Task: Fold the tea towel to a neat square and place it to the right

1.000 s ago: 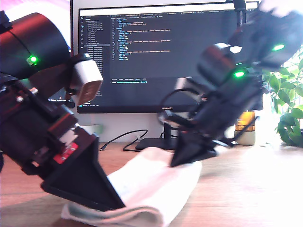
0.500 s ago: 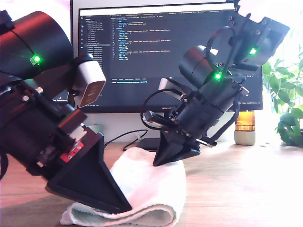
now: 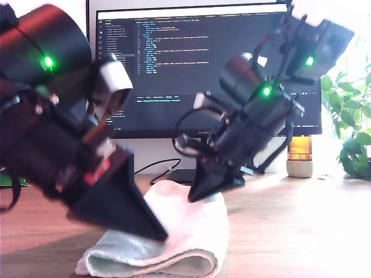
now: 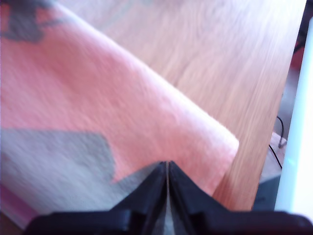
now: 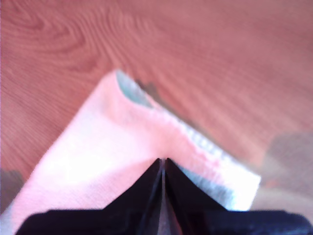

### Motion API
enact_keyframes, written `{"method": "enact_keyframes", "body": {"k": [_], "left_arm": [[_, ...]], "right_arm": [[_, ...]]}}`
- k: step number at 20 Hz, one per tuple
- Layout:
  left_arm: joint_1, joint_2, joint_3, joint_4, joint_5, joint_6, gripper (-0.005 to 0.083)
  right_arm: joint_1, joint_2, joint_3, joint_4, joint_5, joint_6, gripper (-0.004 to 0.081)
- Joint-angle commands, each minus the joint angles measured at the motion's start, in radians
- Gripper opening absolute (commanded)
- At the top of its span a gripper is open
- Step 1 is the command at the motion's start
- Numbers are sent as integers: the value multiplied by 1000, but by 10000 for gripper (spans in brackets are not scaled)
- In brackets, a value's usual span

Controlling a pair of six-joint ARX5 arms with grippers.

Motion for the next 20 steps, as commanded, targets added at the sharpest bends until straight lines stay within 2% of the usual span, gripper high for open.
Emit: {"method": "enact_keyframes", "body": {"k": [1, 4, 7, 11, 13, 17, 20], "left_arm": [[5, -48, 6, 3, -3, 4, -19], [12, -107, 6, -9, -42, 5, -19], [37, -154, 6, -55, -70, 55, -19], [108, -181, 6, -104, -65, 84, -19], [144, -195, 6, -103, -33, 98, -19], [199, -210, 5, -101, 32, 139, -19], [224, -209, 5, -61, 96, 174, -19]], "right_arm": [[3, -69, 5, 5, 1, -6, -11], [3, -134, 5, -34, 10, -20, -11], [3, -191, 4, -99, 42, -66, -11], [5, -263, 0, -166, 79, -110, -11], [6, -300, -17, -177, 90, -113, -11], [18, -399, -118, -173, 118, -112, -11], [38, -496, -248, -126, 129, -111, -11]]}}
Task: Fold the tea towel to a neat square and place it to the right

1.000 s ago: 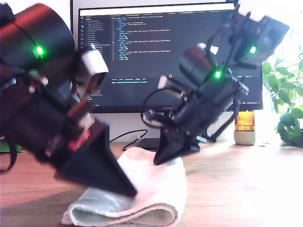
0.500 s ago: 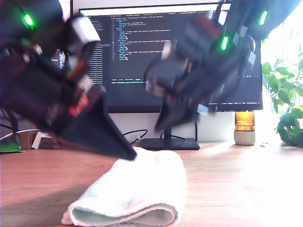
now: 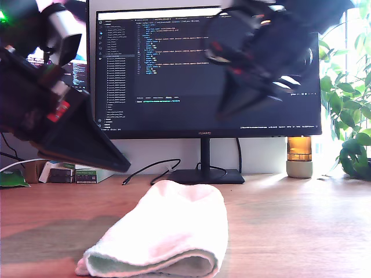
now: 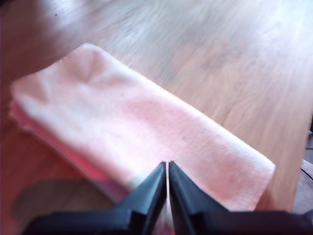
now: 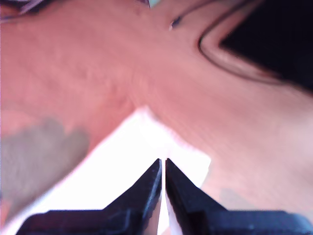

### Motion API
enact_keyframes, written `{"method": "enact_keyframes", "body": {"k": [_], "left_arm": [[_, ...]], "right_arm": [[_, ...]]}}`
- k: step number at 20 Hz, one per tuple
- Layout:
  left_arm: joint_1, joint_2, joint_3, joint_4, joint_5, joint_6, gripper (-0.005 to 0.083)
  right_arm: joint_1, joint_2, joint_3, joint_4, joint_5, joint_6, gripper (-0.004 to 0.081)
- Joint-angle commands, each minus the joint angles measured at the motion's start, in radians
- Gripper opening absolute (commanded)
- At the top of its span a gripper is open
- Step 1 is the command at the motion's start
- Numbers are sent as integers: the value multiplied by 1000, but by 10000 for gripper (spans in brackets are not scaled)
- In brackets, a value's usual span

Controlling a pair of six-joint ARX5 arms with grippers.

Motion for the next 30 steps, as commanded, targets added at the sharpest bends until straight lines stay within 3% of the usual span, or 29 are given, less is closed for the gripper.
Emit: {"method": "enact_keyframes", "body": {"k": [1, 7, 11, 15, 18, 20, 24, 27, 30], "left_arm": [[13, -5, 5, 46, 28, 8, -19], [85, 29, 6, 117, 163, -10, -19], [85, 117, 8, 177, 164, -20, -19], [85, 204, 19, 174, 206, -27, -19], [75, 220, 19, 160, 251, -45, -19], [50, 233, 19, 157, 251, -64, -19], [-11, 278, 19, 131, 251, -89, -19], [-48, 284, 19, 84, 252, -91, -19], [-64, 284, 19, 69, 251, -127, -19]], "right_arm": [[23, -48, -96, 34, 6, -1, -11], [123, -257, -314, 109, 19, -9, -11], [222, -360, -354, 92, 86, -34, -11], [370, -404, -354, 2, 224, -147, -11], [455, -393, -354, -111, 304, -298, -11], [484, -379, -354, -140, 313, -429, -11], [492, -346, -354, -130, 301, -653, 3], [492, -302, -354, -95, 282, -788, 197], [492, -231, -354, -61, 237, -924, 248]]}}
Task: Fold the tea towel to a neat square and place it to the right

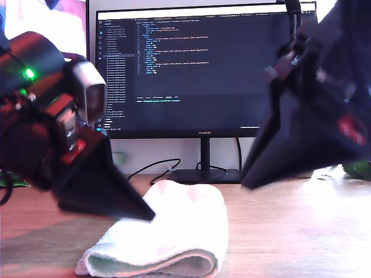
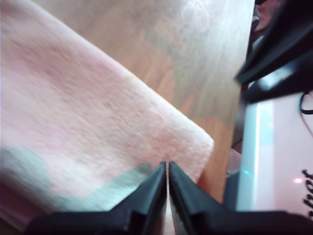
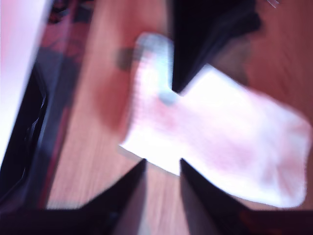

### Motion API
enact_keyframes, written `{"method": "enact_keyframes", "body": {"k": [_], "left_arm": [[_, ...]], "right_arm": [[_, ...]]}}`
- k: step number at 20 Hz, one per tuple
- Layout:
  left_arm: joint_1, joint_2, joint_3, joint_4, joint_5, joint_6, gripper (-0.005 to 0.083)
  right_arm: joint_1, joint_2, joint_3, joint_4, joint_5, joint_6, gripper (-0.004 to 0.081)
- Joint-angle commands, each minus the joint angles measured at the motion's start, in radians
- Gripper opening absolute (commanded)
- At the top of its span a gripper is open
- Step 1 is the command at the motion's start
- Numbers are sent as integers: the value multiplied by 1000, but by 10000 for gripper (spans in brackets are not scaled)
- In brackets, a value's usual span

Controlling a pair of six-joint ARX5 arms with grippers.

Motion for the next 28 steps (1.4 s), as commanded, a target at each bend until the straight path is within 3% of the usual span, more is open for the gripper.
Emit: {"method": "enact_keyframes", "body": {"k": [1, 7, 14, 20, 23, 28], "left_arm": [[-6, 3, 6, 5, 0, -16, -19], [-6, 40, 6, -1, -110, -48, -19], [-6, 102, 6, 22, -111, -77, -19], [-5, 102, 6, 21, -108, -79, -19], [-5, 102, 6, 20, -96, -79, -19], [-5, 102, 6, 19, -86, -79, -19]], "right_arm": [[7, 56, -18, 13, -11, -64, 248], [6, 193, -18, 118, 6, -192, 265], [-6, 204, -18, 145, 19, -318, 280], [-38, 224, -19, 115, -32, -393, 333], [-51, 272, -19, 145, -52, -402, 376], [-58, 344, -18, 222, -55, -431, 375]]}}
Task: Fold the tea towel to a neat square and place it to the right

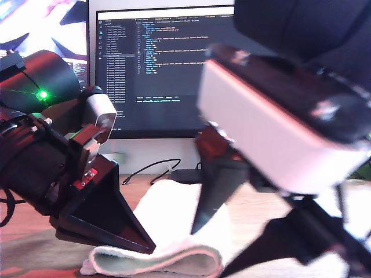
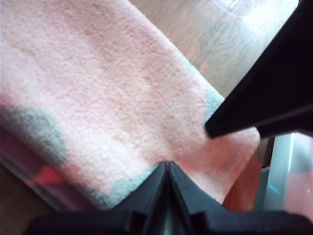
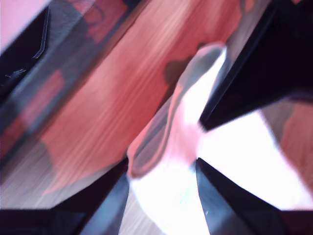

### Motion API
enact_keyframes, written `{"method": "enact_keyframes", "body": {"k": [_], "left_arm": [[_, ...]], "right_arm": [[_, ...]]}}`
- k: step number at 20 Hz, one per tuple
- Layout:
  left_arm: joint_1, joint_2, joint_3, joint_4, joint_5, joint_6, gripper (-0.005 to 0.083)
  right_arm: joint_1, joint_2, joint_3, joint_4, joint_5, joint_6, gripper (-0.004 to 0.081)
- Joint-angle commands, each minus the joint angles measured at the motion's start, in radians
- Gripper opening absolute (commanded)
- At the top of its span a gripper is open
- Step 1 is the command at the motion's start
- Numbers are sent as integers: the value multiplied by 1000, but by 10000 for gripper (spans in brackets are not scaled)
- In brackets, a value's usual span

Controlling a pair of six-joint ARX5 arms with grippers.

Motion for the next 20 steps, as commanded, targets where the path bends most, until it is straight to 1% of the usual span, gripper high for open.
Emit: {"method": "enact_keyframes", "body": {"k": [1, 3, 8, 10, 13, 15, 17, 20], "left_arm": [[-1, 24, -7, -3, 2, -3, -19], [-1, 24, -7, -3, 2, -3, -19], [-1, 24, -7, -17, 2, 1, -19], [-1, 24, -7, -18, 2, 1, -19], [-1, 22, -7, -14, 3, 1, -19], [0, 15, -7, 17, 18, 1, -19], [3, 1, -5, 37, 36, -1, -19], [4, -7, 2, 114, 35, -2, -19]], "right_arm": [[-13, 58, -34, -21, -1, -24, 341], [-24, 62, -34, -21, 0, -31, 253], [-33, 62, -34, -8, 2, -30, 98], [-31, 62, -32, 16, 4, -30, -19], [-23, 61, -25, 40, 10, -18, -11], [-9, 60, -23, 39, 26, -1, -11], [12, 48, -23, 39, 32, 33, -11], [45, 33, -23, 27, 33, 85, -11]]}}
